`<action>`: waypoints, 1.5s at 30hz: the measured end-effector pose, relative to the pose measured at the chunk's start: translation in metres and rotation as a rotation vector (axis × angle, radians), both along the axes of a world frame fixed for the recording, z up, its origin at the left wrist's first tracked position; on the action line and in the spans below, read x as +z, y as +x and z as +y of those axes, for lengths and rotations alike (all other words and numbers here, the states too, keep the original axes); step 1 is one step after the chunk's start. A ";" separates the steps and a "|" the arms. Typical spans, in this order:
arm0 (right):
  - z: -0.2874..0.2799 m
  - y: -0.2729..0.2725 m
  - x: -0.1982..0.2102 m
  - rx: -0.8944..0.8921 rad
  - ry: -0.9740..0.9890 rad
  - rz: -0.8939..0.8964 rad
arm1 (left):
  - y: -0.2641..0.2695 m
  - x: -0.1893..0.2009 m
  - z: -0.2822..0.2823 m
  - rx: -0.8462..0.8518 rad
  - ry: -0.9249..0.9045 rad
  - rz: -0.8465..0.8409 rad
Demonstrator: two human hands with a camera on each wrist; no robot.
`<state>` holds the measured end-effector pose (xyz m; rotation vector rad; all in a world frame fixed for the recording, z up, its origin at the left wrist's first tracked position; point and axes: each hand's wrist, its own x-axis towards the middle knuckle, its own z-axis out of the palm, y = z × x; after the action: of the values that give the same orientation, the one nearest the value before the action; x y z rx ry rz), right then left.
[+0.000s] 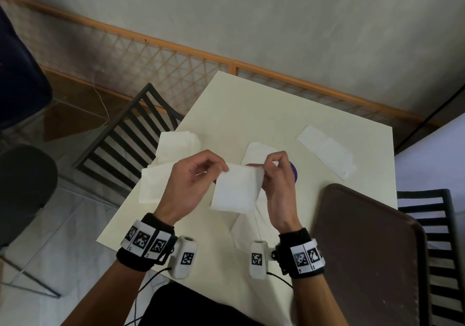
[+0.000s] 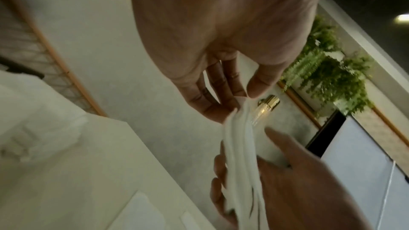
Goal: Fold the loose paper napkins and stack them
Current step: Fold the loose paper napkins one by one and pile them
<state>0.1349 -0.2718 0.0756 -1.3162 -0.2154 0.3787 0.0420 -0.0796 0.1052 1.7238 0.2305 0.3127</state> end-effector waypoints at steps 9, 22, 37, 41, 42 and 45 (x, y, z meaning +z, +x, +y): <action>0.045 -0.004 -0.013 0.383 -0.401 -0.269 | -0.022 -0.022 0.019 0.146 0.073 0.020; 0.142 -0.014 -0.057 0.224 -0.246 0.102 | -0.038 -0.097 0.113 0.588 0.260 0.356; -0.027 0.014 -0.095 0.097 -1.359 -0.461 | -0.017 -0.115 0.050 0.347 0.630 0.375; -0.051 0.006 -0.105 0.143 -1.588 -0.478 | -0.009 -0.123 0.008 0.104 0.538 0.302; -0.051 0.005 -0.107 0.139 -1.597 -0.494 | -0.007 -0.125 -0.003 0.056 0.525 0.291; -0.049 0.002 -0.107 0.084 -1.552 -0.483 | -0.003 -0.127 -0.027 -0.060 0.491 0.268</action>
<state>0.1372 -0.3205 -0.0316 -2.9426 -0.4058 0.2594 0.0395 -0.1069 -0.0220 2.2561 0.3144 0.0934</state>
